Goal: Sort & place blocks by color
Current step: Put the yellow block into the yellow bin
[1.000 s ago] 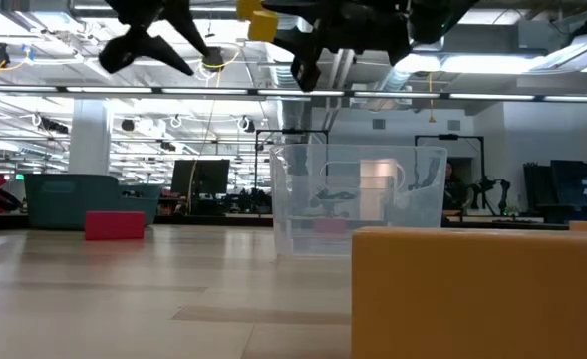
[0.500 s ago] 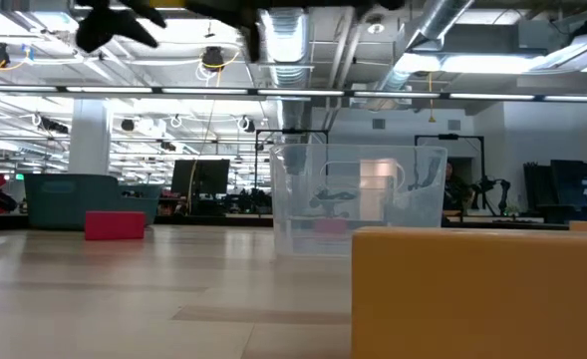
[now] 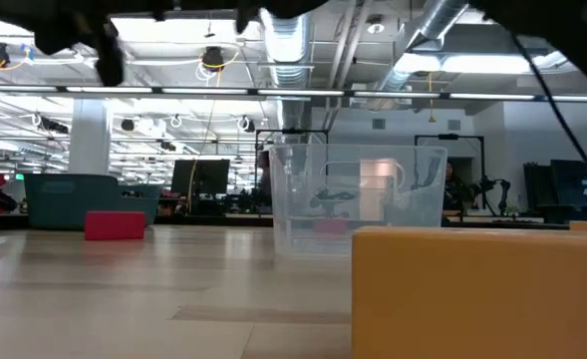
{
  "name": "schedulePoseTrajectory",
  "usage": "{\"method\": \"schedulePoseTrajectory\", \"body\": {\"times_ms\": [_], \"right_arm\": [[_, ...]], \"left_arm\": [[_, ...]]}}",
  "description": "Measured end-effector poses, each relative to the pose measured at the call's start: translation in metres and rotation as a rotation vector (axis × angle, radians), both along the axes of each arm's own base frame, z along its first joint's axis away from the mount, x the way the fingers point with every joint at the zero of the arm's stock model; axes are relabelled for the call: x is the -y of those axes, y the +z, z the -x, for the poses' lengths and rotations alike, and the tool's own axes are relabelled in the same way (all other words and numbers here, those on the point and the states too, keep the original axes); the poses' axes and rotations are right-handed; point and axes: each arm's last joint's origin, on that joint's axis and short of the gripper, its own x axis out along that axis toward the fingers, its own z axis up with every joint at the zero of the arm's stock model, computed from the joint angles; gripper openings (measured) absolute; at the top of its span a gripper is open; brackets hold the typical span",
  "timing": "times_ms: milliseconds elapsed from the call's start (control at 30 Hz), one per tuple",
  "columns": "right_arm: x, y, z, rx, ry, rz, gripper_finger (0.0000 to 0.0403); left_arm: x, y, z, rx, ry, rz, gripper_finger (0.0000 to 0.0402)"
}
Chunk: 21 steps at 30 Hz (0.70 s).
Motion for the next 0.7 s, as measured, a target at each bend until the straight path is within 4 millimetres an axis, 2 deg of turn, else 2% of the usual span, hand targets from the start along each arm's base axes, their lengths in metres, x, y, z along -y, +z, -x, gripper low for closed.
{"method": "schedulePoseTrajectory", "body": {"times_ms": [167, 300, 400, 600, 700], "right_arm": [[-0.002, -0.019, -0.021, 0.041, 0.055, -0.018, 0.0152], [0.0, -0.047, -0.025, 0.023, 0.078, -0.014, 0.015], [-0.003, -0.061, -0.026, 0.001, 0.096, 0.017, 0.0154], [-0.011, -0.069, -0.023, -0.019, 0.128, 0.181, 0.0167], [-0.008, -0.07, -0.024, -0.016, 0.125, 0.199, 0.0171]], "left_arm": [[0.0, -0.001, -0.002, -0.022, -0.011, -0.005, 0.0162], [0.0, -0.002, -0.003, -0.03, -0.012, -0.012, 0.0162], [0.0, -0.002, -0.004, -0.034, -0.012, -0.012, 0.0162], [0.0, -0.002, -0.005, -0.036, -0.011, -0.011, 0.0162], [0.0, -0.002, -0.005, -0.036, -0.01, -0.011, 0.0162]]}}
